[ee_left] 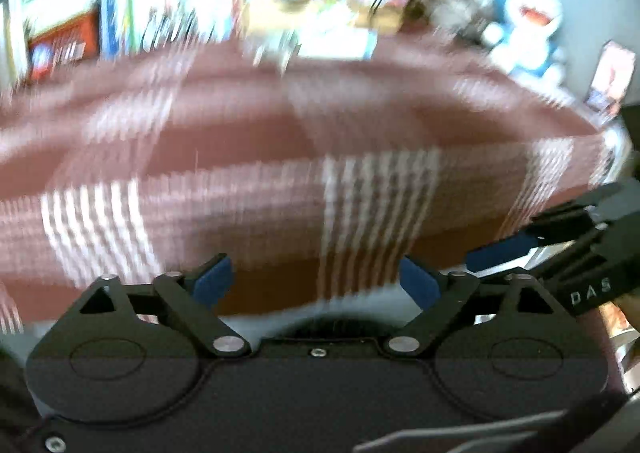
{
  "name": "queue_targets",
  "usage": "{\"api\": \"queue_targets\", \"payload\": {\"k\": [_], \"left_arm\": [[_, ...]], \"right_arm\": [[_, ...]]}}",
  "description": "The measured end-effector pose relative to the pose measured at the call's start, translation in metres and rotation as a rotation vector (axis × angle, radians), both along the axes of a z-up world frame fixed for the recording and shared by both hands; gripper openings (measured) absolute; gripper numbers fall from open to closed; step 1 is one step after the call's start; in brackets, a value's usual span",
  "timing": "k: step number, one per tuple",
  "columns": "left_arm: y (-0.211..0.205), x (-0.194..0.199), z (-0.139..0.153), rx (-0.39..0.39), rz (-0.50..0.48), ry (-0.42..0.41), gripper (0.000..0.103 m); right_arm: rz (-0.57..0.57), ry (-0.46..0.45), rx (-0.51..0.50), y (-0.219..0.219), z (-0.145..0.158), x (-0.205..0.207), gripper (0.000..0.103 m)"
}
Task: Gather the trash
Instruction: 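Open both tools to release the packets and raise them over the table, then grasp the small clear wrapper with the left tool while the right tool grasps the white-blue bag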
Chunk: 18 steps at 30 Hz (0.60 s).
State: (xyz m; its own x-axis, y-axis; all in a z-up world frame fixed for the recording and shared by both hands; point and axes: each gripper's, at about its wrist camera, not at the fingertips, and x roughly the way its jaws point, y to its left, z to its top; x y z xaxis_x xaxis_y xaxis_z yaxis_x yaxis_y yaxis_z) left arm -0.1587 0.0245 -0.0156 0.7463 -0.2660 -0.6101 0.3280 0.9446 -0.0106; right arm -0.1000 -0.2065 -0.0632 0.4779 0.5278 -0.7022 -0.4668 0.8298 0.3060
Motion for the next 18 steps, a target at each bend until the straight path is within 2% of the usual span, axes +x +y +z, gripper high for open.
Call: {"api": "queue_targets", "payload": {"k": [3,6,10,13,18], "left_arm": [[-0.001,0.010,0.034,-0.011,-0.019,-0.095,0.099],[-0.005,0.034,0.056,-0.025,0.009,-0.139,0.099],[-0.008,0.088,0.068,-0.088,0.096,-0.120,0.099],[-0.011,0.135,0.069,-0.136,0.150,-0.092,0.099],[-0.027,0.215,0.058,-0.148,0.240,-0.052,0.098]], "right_arm": [[0.009,-0.106,0.015,-0.008,0.036,0.003,0.075],[-0.016,-0.206,0.001,-0.016,0.065,0.016,0.078],[-0.091,-0.305,-0.062,-0.029,0.088,0.048,0.079],[-0.157,-0.346,-0.084,-0.042,0.098,0.082,0.083],[-0.230,-0.388,-0.150,-0.055,0.102,0.147,0.089]]}}
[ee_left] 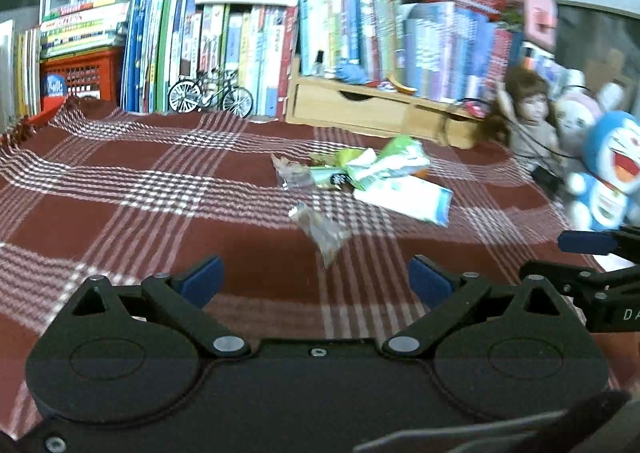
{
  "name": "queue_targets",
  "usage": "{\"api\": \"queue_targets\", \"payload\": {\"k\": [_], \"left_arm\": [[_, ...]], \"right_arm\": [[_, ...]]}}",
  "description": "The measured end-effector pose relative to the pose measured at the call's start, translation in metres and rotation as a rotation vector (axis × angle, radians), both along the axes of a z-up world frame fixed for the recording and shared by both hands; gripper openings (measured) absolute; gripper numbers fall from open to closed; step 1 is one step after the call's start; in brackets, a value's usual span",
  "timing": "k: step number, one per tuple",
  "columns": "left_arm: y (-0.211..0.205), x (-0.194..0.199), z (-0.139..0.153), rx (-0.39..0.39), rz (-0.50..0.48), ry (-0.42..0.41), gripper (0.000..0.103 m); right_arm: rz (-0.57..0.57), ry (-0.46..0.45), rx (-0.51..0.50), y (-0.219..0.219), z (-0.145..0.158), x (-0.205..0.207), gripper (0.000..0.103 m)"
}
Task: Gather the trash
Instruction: 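Grasp the small clear wrapper with the left tool while the right tool grasps the white-blue bag, then lift both held items and carry them toward the black trash bag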
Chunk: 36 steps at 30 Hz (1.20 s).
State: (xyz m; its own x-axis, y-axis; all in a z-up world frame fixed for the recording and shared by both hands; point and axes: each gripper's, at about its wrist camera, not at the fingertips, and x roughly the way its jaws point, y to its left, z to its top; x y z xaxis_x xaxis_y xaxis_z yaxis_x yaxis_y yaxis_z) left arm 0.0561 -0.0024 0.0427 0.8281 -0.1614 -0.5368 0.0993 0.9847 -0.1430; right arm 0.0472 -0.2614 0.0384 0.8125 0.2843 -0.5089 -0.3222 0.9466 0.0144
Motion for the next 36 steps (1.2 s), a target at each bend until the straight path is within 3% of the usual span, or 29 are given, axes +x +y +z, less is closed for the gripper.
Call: {"api": "queue_targets", "payload": {"k": [4,7,11,14,18,19,21,25,27,30,36], "left_arm": [[-0.021,0.051,-0.013,0.014,0.052,0.041,0.095],[-0.031,0.078,-0.024,0.012,0.071,0.072,0.082],[-0.032,0.102,-0.045,-0.004,0.099,0.126,0.040],[-0.034,0.106,-0.054,0.038,0.108,0.106,0.025],[-0.037,0.104,-0.055,0.080,0.093,0.080,0.023],[-0.035,0.103,-0.053,0.074,0.095,0.079,0.023],[-0.031,0.101,-0.050,0.054,0.098,0.076,0.023],[-0.025,0.092,-0.044,0.051,0.094,0.051,0.023],[-0.024,0.086,-0.039,0.057,0.090,0.036,0.023],[-0.023,0.074,-0.033,0.064,0.077,0.015,0.023],[-0.021,0.047,-0.019,0.064,0.053,-0.018,0.023]], "right_arm": [[-0.030,0.000,-0.006,-0.003,-0.005,0.055,0.090],[-0.024,0.003,-0.017,0.001,-0.012,0.090,0.093],[0.030,0.029,-0.075,0.019,-0.023,0.129,0.098],[0.054,0.054,-0.119,0.033,-0.034,0.152,0.102],[0.057,0.102,-0.125,0.041,-0.047,0.177,0.103],[0.062,0.126,-0.114,0.042,-0.050,0.180,0.100],[0.057,0.166,-0.100,0.044,-0.055,0.181,0.076],[0.062,0.138,-0.116,0.049,-0.055,0.164,0.057],[0.049,0.125,-0.107,0.048,-0.047,0.153,0.031],[0.029,0.128,-0.075,0.044,-0.033,0.139,0.012],[0.016,0.128,-0.043,0.038,-0.016,0.114,0.011]]}}
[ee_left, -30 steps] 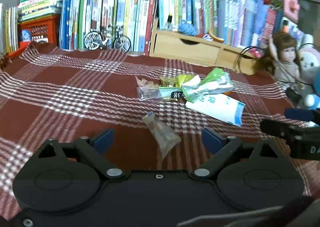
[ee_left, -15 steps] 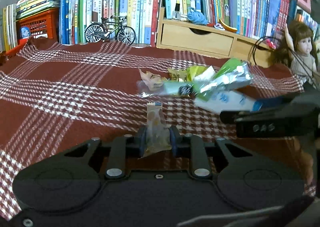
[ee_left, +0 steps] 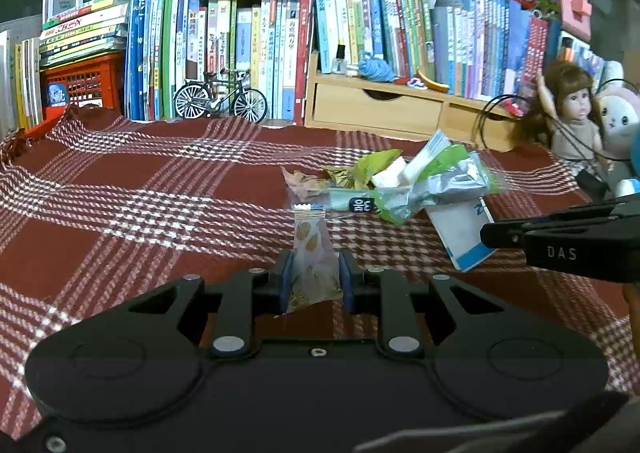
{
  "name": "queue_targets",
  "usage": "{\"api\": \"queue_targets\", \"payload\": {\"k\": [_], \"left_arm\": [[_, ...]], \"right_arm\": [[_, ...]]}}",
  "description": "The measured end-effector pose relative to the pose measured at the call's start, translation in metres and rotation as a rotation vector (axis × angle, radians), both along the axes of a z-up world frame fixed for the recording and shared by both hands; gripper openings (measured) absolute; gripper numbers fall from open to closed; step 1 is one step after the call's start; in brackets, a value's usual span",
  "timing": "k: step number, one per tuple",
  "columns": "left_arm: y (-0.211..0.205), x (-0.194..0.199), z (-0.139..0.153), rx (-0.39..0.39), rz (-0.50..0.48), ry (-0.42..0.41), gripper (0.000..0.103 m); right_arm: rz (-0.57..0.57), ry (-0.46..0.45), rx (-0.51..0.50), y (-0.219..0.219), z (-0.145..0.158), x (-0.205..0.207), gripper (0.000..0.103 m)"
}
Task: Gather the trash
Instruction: 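Lift both held items and carry them toward the black trash bag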
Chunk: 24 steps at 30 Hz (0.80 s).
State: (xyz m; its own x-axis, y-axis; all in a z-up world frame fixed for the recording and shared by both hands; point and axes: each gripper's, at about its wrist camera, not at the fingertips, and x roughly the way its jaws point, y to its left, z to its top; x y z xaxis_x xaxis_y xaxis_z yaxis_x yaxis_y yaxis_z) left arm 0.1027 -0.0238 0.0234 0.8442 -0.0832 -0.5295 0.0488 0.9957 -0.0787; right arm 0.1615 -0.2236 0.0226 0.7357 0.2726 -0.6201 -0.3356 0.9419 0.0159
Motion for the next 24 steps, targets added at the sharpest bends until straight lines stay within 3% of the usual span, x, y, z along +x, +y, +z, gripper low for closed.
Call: {"api": "queue_targets", "payload": {"k": [13,14,15,18,24], "left_arm": [[0.010,-0.055,0.011,0.021,-0.058,-0.044,0.023],[0.010,-0.058,0.010,0.026,-0.061,-0.047,0.023],[0.010,-0.060,0.009,0.032,-0.062,-0.047,0.023],[0.011,-0.064,0.006,0.030,-0.063,-0.036,0.023],[0.014,-0.070,0.003,0.038,-0.078,-0.035,0.023]], "right_arm": [[-0.035,0.036,0.058,-0.023,0.017,-0.066,0.006],[-0.047,0.039,0.049,-0.025,0.016,-0.069,0.010],[-0.058,0.039,0.038,-0.026,0.015,-0.069,0.023],[-0.060,0.019,0.008,-0.025,0.006,-0.066,0.071],[0.036,0.036,-0.141,0.004,-0.022,-0.053,0.086]]}}
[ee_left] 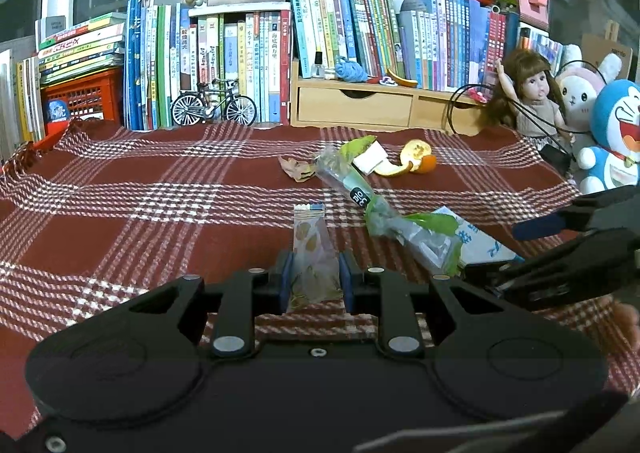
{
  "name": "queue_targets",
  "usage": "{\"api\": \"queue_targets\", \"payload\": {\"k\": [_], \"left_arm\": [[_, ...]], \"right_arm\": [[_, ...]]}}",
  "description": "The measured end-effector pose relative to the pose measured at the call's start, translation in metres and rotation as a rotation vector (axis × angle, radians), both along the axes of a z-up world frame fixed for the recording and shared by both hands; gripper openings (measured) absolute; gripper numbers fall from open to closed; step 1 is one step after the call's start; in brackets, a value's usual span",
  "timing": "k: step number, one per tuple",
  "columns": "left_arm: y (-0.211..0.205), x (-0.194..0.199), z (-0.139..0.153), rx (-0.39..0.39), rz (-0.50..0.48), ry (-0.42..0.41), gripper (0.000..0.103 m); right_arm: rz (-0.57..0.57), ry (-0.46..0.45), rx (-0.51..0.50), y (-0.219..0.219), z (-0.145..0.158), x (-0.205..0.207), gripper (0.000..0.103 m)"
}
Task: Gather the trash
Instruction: 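Lift both held items and carry them toward the black trash bag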
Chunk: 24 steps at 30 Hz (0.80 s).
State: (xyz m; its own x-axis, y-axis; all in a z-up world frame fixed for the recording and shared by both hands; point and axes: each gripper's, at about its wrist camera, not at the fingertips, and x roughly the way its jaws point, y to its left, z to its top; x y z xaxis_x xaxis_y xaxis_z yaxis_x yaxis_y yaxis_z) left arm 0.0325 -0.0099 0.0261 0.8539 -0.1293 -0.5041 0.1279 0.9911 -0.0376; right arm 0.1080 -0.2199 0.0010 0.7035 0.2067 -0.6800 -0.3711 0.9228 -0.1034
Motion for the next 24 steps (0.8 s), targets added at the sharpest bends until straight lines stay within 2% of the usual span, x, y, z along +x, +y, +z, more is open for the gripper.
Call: {"api": "queue_targets", "payload": {"k": [2,3,4,5,7,8,9,15,24], "left_arm": [[0.000,-0.001,-0.001,-0.001,-0.004,0.006,0.023],[0.000,-0.002,-0.002,-0.001,-0.006,0.007,0.023],[0.000,-0.003,-0.002,0.000,-0.007,0.007,0.023],[0.000,-0.003,-0.002,0.002,-0.008,0.008,0.023],[0.000,-0.004,-0.003,0.003,-0.009,0.011,0.023],[0.001,-0.005,-0.003,0.003,-0.009,0.012,0.023],[0.001,-0.005,-0.003,0.002,-0.009,0.013,0.023],[0.002,-0.011,-0.001,0.003,-0.005,0.007,0.023],[0.007,-0.031,0.005,0.000,-0.002,0.004,0.023]], "right_arm": [[-0.026,0.036,-0.014,0.004,-0.011,0.008,0.085],[-0.049,0.049,0.020,0.002,-0.014,0.010,0.081],[-0.069,0.072,0.074,-0.001,-0.014,0.011,0.072],[-0.083,0.077,0.098,-0.002,-0.011,0.010,0.057],[-0.099,0.051,0.101,-0.002,-0.006,0.004,0.042],[-0.111,0.036,0.109,-0.002,-0.003,0.000,0.028],[-0.131,0.028,0.114,-0.003,0.000,-0.004,0.021],[-0.208,-0.041,0.118,-0.012,0.013,-0.019,0.017],[-0.214,-0.122,0.233,-0.028,0.040,-0.064,0.017]]}}
